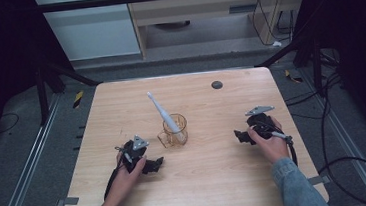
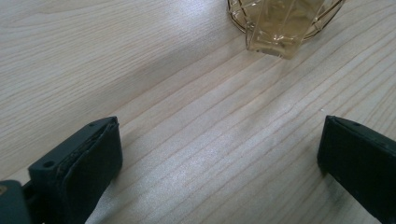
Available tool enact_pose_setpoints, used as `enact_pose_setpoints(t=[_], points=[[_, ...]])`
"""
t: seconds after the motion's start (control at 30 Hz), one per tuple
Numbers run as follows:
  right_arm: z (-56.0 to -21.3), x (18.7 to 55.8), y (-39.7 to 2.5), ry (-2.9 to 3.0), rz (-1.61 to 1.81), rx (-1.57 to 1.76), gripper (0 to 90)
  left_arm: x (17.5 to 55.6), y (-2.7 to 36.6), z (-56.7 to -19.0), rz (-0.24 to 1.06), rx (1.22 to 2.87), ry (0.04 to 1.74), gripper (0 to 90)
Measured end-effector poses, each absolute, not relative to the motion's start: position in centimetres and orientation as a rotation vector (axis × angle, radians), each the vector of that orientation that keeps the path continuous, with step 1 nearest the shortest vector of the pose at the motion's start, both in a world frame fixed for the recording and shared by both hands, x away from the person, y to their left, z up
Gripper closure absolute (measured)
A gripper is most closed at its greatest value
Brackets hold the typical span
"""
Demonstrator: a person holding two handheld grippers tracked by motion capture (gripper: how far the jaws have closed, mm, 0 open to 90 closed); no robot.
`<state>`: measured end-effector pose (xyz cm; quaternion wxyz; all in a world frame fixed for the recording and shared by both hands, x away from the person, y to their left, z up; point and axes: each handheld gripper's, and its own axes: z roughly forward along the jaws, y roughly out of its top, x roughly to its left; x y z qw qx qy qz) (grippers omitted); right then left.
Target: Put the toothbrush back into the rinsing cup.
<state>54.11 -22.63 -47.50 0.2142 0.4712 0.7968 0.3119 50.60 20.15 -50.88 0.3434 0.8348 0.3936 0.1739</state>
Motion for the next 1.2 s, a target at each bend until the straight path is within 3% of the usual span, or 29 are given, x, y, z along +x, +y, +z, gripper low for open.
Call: enact_pose_setpoints(t=[0.8, 1.2], points=[[-50.6, 57.0, -24.9, 2.048, 0.849, 1.512, 10.2, 50.6, 20.1, -50.9, 0.452, 2.168, 1.024, 0.0], [-51.1, 57.0, -24.4, 1.940, 0.828, 1.585, 0.3, 50.6, 20.1, -50.9, 0.452, 2.169, 1.024, 0.0]])
